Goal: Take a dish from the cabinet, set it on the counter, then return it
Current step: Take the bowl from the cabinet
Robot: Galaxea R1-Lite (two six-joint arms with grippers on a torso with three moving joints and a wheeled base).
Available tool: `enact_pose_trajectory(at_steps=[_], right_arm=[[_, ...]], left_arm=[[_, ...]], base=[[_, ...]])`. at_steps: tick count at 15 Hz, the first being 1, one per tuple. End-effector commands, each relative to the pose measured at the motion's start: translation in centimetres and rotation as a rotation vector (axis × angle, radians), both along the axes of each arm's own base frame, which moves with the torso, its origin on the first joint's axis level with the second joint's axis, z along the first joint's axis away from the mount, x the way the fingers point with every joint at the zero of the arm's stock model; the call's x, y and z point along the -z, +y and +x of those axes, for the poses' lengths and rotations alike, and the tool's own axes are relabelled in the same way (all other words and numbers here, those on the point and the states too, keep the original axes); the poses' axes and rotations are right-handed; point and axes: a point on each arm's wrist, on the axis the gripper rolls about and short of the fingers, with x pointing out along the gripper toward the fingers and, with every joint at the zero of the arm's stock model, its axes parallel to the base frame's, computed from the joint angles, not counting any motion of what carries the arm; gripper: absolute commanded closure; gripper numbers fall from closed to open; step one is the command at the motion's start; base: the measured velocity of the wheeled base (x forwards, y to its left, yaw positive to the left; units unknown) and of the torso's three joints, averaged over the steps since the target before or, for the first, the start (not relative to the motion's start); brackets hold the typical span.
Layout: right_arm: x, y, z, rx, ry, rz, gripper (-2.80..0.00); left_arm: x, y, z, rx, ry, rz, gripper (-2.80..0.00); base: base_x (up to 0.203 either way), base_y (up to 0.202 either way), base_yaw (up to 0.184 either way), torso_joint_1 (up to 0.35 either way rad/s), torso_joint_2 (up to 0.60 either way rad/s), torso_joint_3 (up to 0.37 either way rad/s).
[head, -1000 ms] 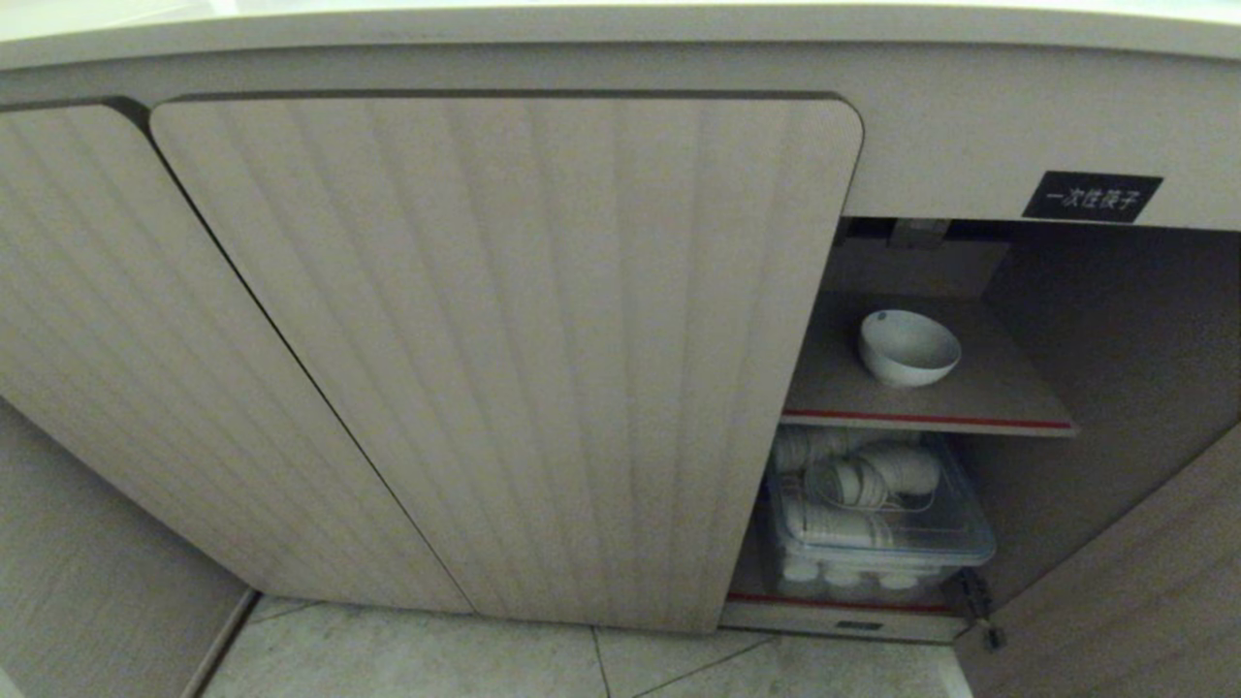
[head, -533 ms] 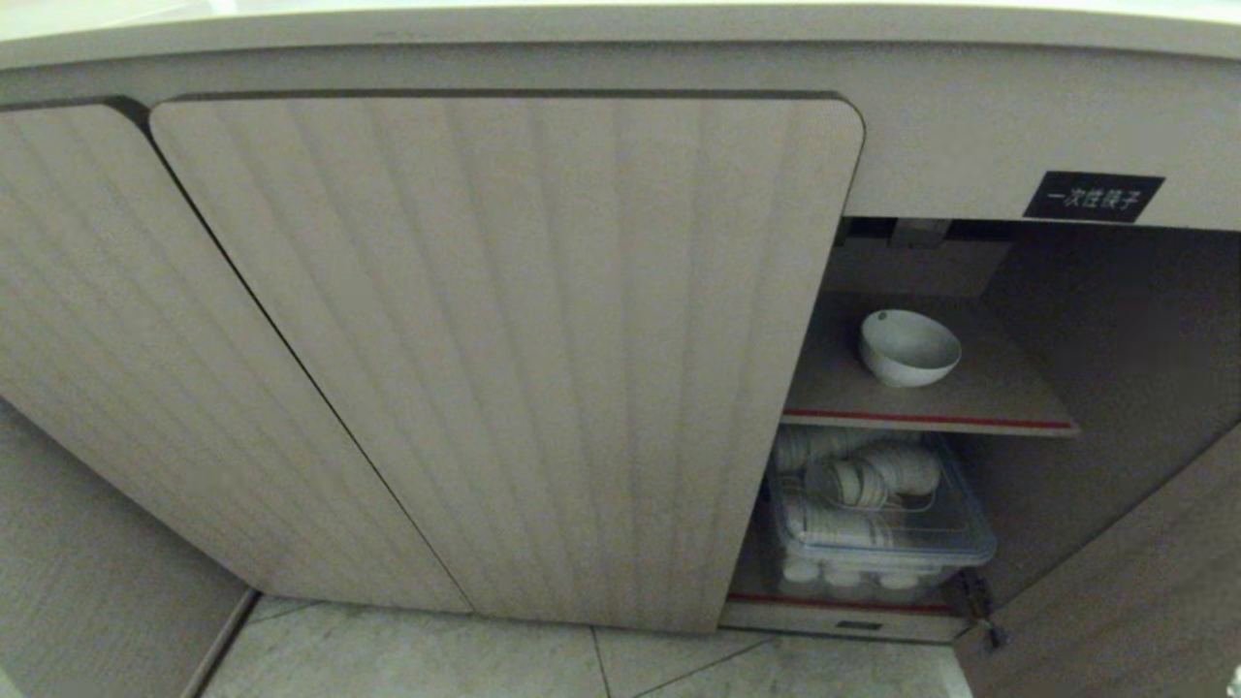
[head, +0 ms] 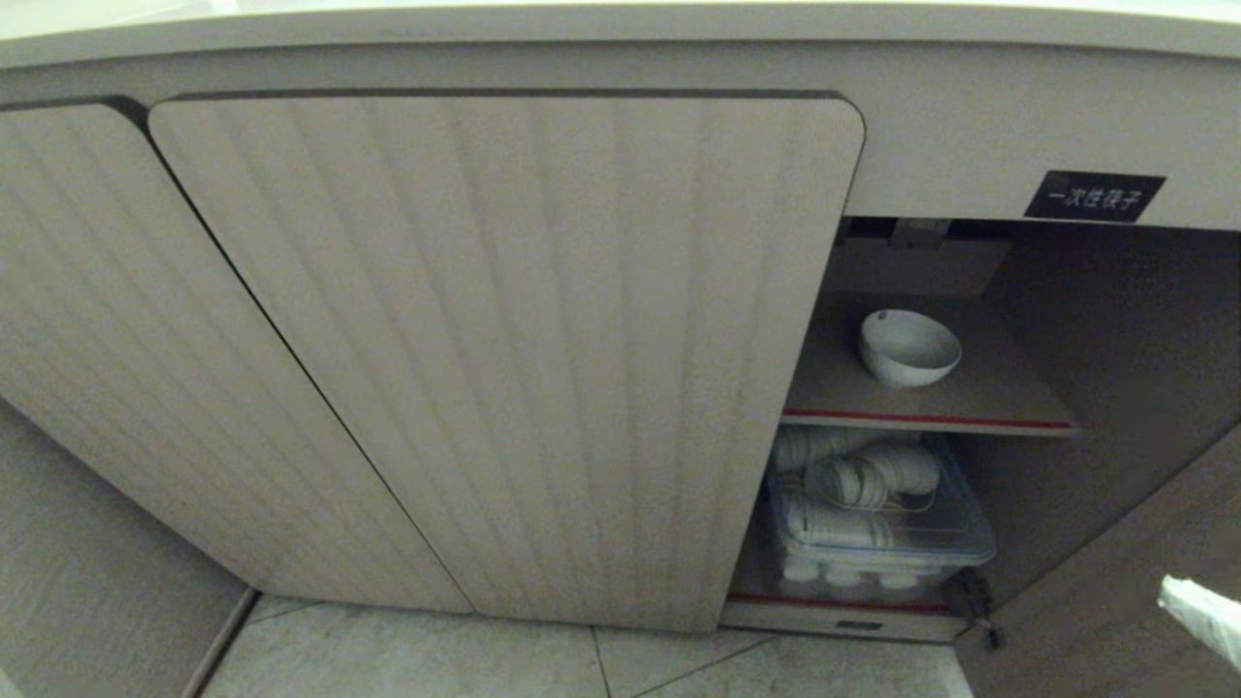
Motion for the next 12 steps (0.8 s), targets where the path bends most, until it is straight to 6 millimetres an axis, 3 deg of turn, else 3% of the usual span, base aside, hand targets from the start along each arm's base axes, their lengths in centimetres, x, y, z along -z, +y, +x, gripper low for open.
enact_pose_trajectory(at_steps=[1,8,12], right_arm=[[0.1,-0.2,2.7,-0.01,0.103,0.011,0.0],[1.4,0.1,10.5,-0.069,0.121,0.022,0.0],[0.3,1.3,14.6,-0.104,0.081,0.087,0.0]], left_arm=[[0.0,0.0,0.0,0.001,-0.001,-0.001,0.0],[0.0,0.0,0.0,0.001,-0.001,-0.001,0.0],[0.0,0.0,0.0,0.0,0.0,-0.001,0.0]], base=[[0.0,0.0,0.0,0.0,0.0,0.0],[0.0,0.0,0.0,0.0,0.0,0.0],[0.0,0.0,0.0,0.0,0.0,0.0]])
